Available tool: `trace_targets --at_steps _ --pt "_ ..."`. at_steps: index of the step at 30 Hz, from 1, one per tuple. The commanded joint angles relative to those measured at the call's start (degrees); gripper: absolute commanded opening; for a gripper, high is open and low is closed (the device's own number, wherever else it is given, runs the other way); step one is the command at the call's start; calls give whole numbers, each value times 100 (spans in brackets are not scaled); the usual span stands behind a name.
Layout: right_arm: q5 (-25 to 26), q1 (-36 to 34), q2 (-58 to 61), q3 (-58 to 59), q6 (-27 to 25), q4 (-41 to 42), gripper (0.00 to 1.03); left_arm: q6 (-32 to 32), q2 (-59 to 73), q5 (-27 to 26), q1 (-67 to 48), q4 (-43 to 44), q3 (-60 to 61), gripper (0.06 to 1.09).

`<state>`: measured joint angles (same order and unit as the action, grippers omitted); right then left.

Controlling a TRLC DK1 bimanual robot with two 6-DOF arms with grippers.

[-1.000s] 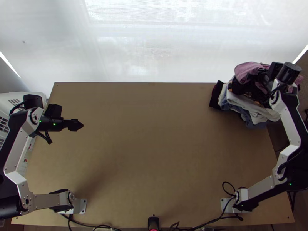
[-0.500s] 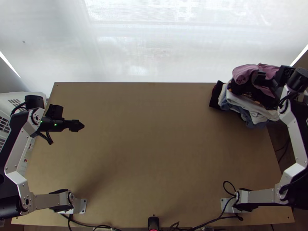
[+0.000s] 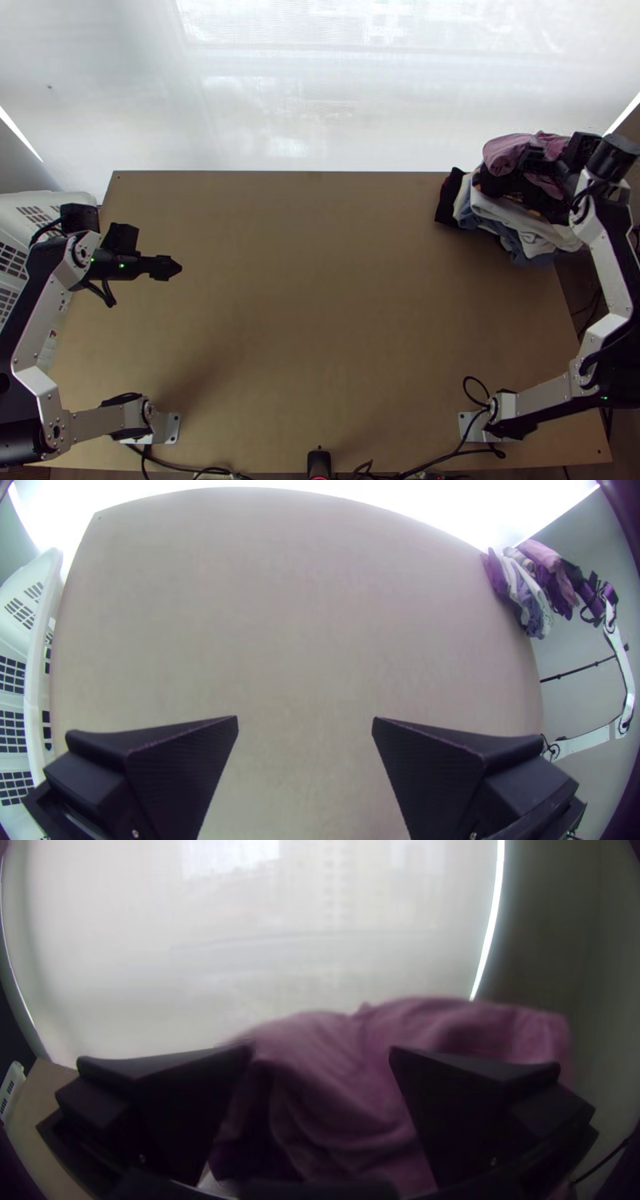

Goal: Fold the t-shirt

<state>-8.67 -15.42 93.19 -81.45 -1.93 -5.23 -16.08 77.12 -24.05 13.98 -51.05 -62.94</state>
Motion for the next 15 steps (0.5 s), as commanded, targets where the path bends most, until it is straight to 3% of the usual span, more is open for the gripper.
trace_targets --at_steps 1,9,15 --pt "-3 -128 156 1536 0 901 98 -89 -329 6 44 -19 344 104" --pt "23 -374 490 2151 -18 1332 98 -563 -690 41 325 -388 352 104" --pt "32 -321 -90 1940 176 1323 98 -678 -786 24 404 -494 291 104"
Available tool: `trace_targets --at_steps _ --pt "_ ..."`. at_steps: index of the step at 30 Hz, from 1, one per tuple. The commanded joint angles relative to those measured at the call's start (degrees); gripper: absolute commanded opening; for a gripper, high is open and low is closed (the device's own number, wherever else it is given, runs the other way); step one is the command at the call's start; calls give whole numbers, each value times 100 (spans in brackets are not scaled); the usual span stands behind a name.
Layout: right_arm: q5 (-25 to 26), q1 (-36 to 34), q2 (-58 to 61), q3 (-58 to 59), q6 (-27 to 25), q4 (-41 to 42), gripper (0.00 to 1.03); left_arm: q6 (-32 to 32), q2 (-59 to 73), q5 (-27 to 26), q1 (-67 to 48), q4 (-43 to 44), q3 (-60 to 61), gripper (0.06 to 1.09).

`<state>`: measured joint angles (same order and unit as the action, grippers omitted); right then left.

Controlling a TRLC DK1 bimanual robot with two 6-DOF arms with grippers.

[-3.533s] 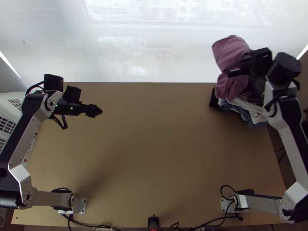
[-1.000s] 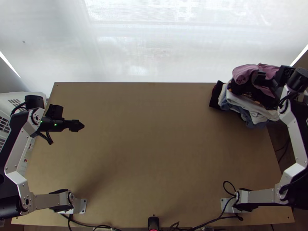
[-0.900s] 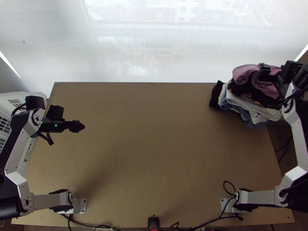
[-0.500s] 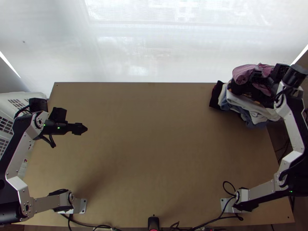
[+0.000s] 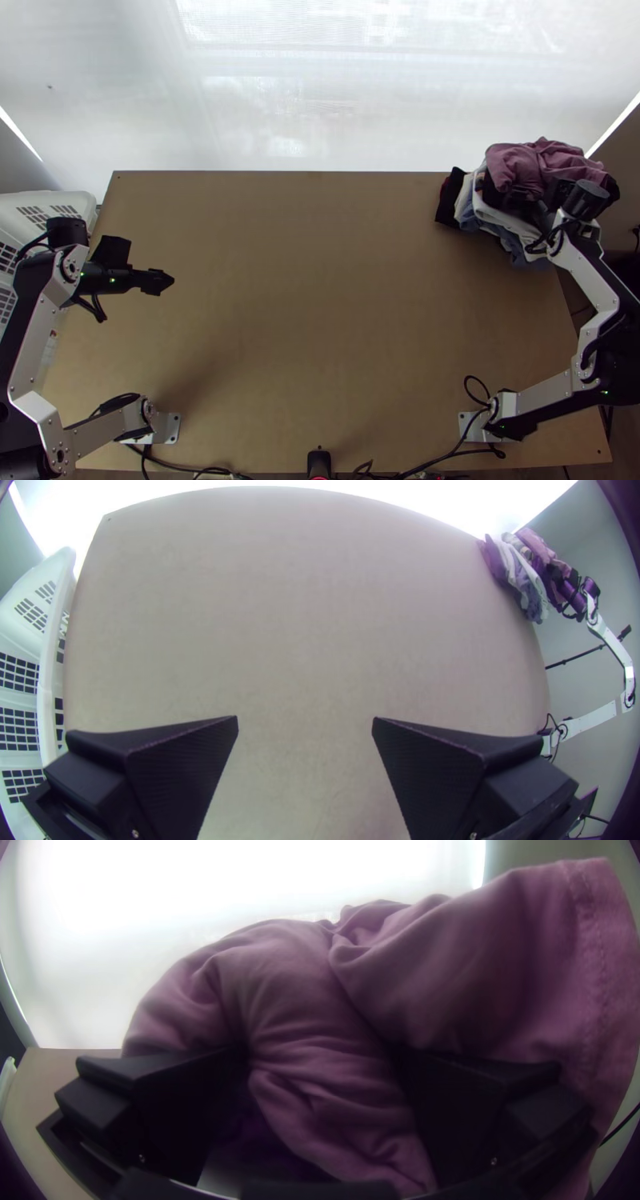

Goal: Fold the t-shirt

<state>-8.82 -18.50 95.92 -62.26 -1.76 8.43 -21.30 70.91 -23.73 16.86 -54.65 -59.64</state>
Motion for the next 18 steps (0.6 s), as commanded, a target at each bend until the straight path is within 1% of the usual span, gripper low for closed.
trace_targets --at_steps 1,4,7,9,12,13,14,15,16,17,18 --pt "47 13 -460 -172 158 -192 98 -102 -192 -9 72 -133 -83 104" --pt "47 101 -768 -761 150 -588 98 223 -412 -18 -157 -28 -215 104" --pt "47 259 -1023 -1368 237 -992 98 662 -860 -9 -350 508 -180 104" --pt "47 338 -1357 -1561 378 -1001 98 794 -1097 -9 -385 693 -171 104" --pt "47 752 -1945 -1614 413 -974 98 908 -1431 17 -368 833 -110 104" --pt "56 954 -2156 -1526 404 -983 98 891 -1625 167 -350 1018 5 104" --pt "73 1217 -2341 -1421 299 -1045 98 864 -1897 518 -342 1370 189 104" --pt "214 1534 -2543 -1333 -35 -1308 98 856 -2231 834 -342 1748 435 104" --pt "557 1956 -2728 -1210 -448 -1572 98 970 -2618 1028 -333 2161 734 104" --pt "882 2334 -2921 -1016 -483 -1792 98 1348 -3049 1098 -324 2565 1051 104" --pt "1084 2615 -3176 -717 -299 -1853 98 1945 -3523 1125 -324 3171 1437 104"
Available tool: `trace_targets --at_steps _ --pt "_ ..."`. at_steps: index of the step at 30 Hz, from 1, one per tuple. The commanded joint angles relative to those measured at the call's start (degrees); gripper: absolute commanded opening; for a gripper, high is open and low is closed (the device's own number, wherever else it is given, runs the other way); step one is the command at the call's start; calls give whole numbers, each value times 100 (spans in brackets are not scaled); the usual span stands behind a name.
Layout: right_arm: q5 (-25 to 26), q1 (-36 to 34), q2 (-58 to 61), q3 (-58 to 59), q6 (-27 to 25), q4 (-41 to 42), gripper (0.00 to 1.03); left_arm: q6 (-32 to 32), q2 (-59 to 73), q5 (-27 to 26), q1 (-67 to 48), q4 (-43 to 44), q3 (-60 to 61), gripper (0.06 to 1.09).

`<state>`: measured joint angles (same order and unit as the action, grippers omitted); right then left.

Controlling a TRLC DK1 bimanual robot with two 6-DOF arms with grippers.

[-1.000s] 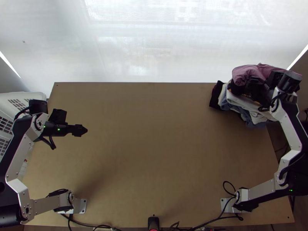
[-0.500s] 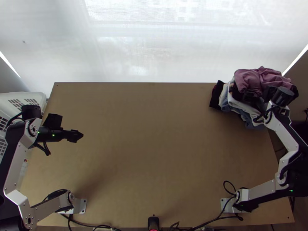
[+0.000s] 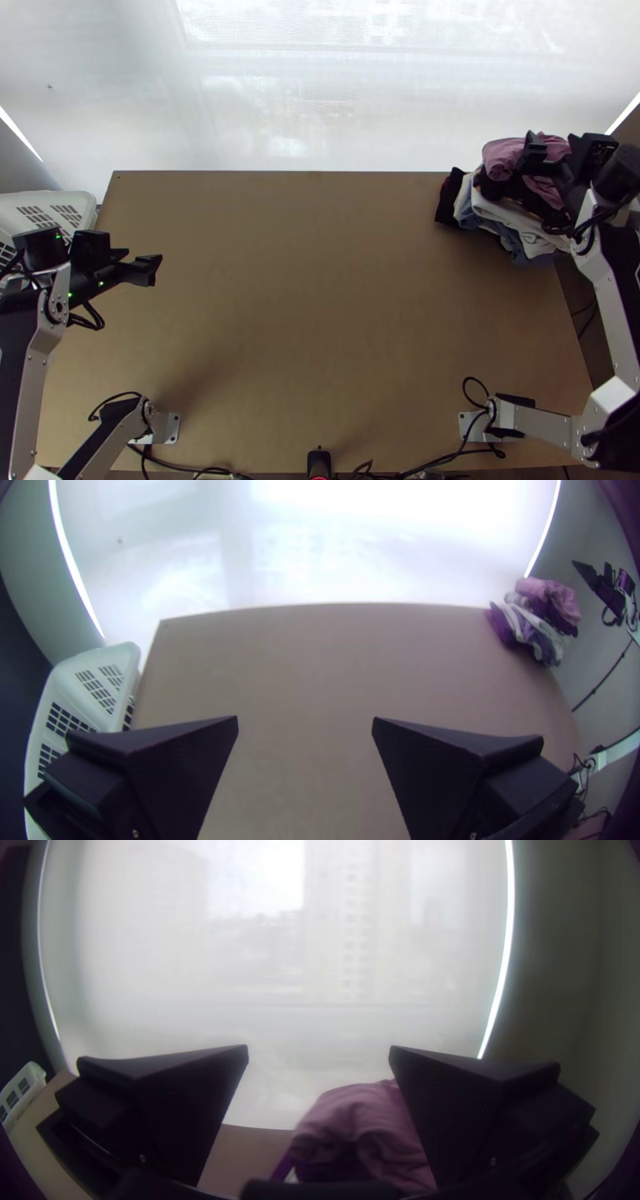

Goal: Fold the t-shirt

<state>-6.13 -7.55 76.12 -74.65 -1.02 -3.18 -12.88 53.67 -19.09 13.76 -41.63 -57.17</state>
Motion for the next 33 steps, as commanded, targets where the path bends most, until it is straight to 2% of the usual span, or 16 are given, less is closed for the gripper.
trace_targets --at_steps 1,3,5,8,10,11,13,15,16,17,19,23,24,27,33 --pt "1061 1660 -1530 970 260 -473 98 1306 -2308 731 22 2273 1568 104" --pt "1404 2030 -2250 1998 304 186 98 1332 -2862 1074 -49 2326 1999 104" --pt "1545 2258 -2778 2746 190 169 98 1262 -3073 1101 -75 2176 2315 104" --pt "1949 2566 -3375 3862 -470 133 98 902 -3416 1109 -22 2247 3045 104" --pt "2090 2627 -3771 4521 -443 186 98 682 -4066 1118 22 2484 3599 104" --pt "2213 2618 -4096 4925 -311 643 98 682 -4550 1118 39 2493 3827 104" --pt "2608 2618 -5036 5804 -373 1759 98 717 -5446 1118 74 2537 4275 104" --pt "2626 2662 -6381 6560 -426 2146 98 911 -5138 1241 127 2238 4187 104" --pt "2626 2689 -7181 6894 -505 2093 98 963 -5226 1259 189 2238 4302 104" --pt "2617 2777 -7682 6920 -355 1171 98 1069 -5402 1259 241 2229 4451 104" --pt "2635 2698 -7585 6920 -127 494 98 1227 -5253 1250 241 1798 4390 104" --pt "2626 2522 -7612 6938 488 -895 98 1218 -5358 1259 268 1579 4363 104" --pt "2626 2522 -7594 6929 682 -939 98 1209 -5358 1250 364 1579 4363 104" --pt "2626 2495 -7620 6929 778 -939 98 1218 -5367 1250 558 1579 4363 104" --pt "2626 2513 -7620 6929 1649 -1185 98 1209 -5376 1250 584 1570 4354 104"
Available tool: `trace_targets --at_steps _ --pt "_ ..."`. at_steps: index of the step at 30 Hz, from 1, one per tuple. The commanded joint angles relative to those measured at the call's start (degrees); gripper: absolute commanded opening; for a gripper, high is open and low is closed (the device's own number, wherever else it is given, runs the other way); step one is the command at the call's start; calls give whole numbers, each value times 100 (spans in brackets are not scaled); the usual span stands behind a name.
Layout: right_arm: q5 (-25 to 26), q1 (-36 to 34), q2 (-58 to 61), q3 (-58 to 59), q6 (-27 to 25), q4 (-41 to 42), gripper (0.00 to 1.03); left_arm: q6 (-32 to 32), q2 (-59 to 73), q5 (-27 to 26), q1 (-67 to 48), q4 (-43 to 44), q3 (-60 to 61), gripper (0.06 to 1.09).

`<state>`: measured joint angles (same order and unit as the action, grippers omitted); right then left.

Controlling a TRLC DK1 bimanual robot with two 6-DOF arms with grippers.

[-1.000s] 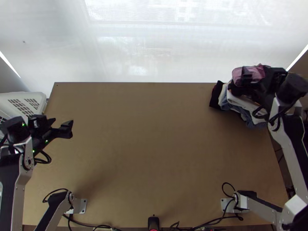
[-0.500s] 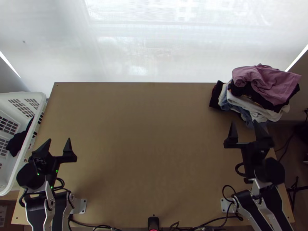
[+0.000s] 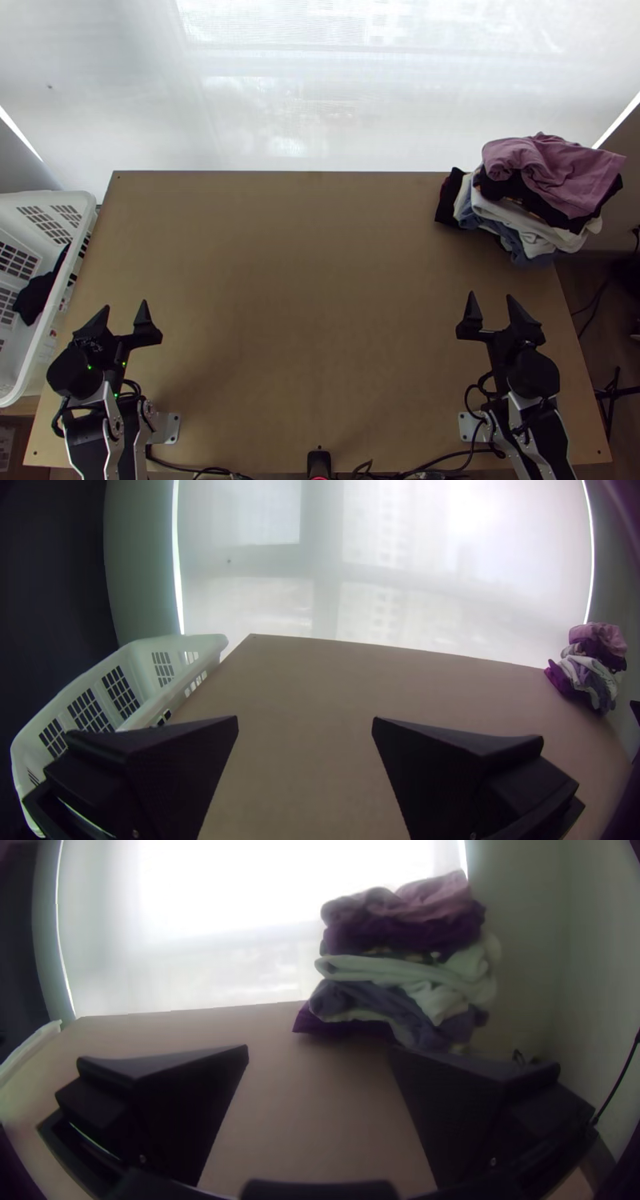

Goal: Fold the t-shirt

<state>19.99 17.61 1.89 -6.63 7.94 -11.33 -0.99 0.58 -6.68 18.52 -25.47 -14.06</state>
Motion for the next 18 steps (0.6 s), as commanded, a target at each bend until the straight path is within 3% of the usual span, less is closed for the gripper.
trace_targets --at_steps 1,18 --pt "14 -12 -198 127 867 -405 98 29 -75 9 108 -45 44 104" --pt "14 -12 -198 127 911 -422 98 20 -67 9 108 -45 44 104"
